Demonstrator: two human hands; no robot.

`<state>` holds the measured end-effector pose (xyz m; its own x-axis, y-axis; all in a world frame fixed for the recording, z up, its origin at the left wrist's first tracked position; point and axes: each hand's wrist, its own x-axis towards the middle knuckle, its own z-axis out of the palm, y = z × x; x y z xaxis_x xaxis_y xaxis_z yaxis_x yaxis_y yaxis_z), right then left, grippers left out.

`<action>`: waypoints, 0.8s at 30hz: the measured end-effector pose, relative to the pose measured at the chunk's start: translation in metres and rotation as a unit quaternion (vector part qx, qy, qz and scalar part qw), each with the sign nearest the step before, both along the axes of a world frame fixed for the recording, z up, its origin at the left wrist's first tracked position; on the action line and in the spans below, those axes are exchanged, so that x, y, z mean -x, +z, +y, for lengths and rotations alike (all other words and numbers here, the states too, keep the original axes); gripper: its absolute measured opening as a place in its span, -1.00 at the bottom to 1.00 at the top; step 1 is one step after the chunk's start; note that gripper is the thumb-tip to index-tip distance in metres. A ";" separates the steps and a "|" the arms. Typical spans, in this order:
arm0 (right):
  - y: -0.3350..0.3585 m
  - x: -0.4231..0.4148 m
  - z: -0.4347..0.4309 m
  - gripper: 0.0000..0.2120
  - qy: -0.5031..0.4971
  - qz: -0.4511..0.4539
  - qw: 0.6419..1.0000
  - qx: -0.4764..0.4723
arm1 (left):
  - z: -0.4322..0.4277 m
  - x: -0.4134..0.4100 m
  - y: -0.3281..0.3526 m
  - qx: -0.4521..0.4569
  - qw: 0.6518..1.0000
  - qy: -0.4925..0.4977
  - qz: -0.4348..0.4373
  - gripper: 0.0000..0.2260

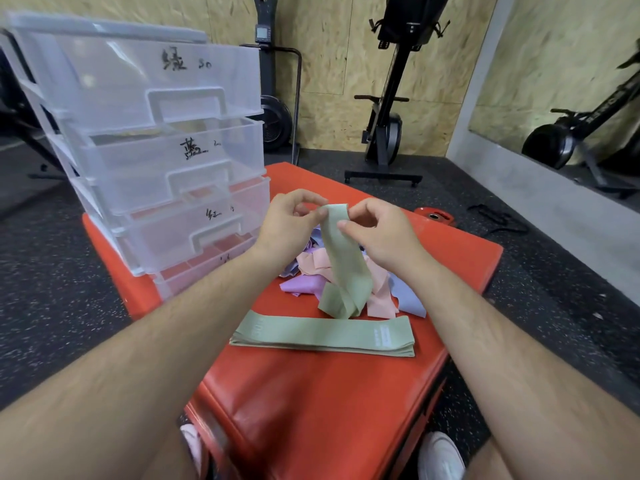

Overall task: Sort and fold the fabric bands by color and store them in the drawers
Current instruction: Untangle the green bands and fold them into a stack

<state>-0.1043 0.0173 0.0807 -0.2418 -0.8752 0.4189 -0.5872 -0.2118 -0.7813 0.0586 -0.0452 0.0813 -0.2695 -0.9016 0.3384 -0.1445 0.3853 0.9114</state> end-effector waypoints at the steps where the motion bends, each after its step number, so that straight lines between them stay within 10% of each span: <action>1: -0.001 -0.003 0.000 -0.91 -0.009 0.040 0.999 0.026 | 0.001 -0.001 0.001 -0.036 0.999 -0.006 0.024 -0.93; 5: -0.003 -0.014 0.003 -0.91 0.045 0.129 0.990 0.047 | 0.005 -0.003 0.004 -0.140 0.985 -0.053 0.082 -0.85; 14: -0.003 -0.022 -0.003 -0.71 0.153 -0.080 0.980 -0.096 | 0.006 -0.038 -0.001 0.004 0.997 -0.066 -0.036 -0.80; 18: -0.016 -0.032 -0.011 -0.96 0.207 -0.041 0.968 -0.133 | 0.008 -0.054 0.002 0.021 0.999 -0.031 -0.022 -0.78; 24: -0.013 -0.017 -0.013 -0.75 0.182 0.108 0.956 -0.205 | -0.002 -0.080 0.008 -0.032 0.997 0.032 0.065 -0.76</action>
<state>-0.0877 0.0044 0.0680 0.1640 -0.9860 0.0286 -0.6896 -0.1353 -0.7115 0.1390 -0.0476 0.0893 -0.1681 -0.9366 0.3074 -0.0454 0.3189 0.9467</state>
